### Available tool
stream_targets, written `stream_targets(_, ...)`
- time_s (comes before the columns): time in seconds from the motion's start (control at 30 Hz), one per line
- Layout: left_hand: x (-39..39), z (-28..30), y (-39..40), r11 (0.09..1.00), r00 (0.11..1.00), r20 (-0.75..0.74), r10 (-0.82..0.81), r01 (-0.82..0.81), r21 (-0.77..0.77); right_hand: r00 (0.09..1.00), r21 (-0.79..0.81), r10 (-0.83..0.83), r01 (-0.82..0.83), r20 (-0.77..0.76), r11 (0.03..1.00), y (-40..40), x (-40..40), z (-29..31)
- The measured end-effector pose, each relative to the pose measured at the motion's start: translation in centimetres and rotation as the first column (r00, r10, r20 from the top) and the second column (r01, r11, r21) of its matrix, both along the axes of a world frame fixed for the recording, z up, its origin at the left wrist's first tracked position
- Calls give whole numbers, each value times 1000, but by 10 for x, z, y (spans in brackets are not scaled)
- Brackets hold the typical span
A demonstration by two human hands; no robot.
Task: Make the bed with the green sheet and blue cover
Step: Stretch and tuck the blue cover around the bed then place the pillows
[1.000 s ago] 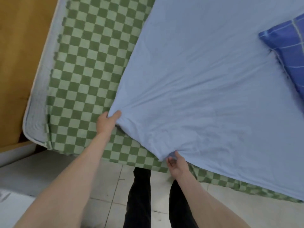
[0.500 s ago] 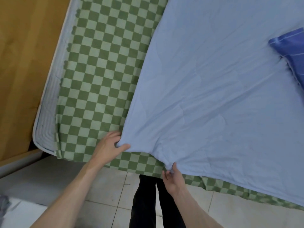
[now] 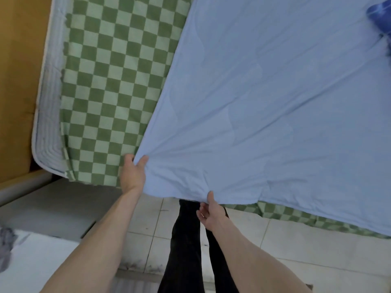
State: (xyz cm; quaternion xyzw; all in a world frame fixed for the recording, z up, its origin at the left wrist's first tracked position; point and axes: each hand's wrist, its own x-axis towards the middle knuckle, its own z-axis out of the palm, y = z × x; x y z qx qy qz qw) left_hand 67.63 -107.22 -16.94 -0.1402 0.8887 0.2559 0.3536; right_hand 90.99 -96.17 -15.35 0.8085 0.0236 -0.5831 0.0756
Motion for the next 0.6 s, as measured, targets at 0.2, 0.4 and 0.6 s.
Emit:
stream_targets(0.2,-14,-9,-20,973,970,-107,-217,205,-110,965,48,-120,134,-232,990,-6,8,-14)
stream_targets(0.4,-14,-24,-14,969,964,-168,-208,179,-172,964,-11,-51,50,-261,999,-3,21,-29)
stream_targets(0.6,-4,-5,5,907,947,-182,-266,182,-381,954,73,-219,238,-207,968,42,72,-13)
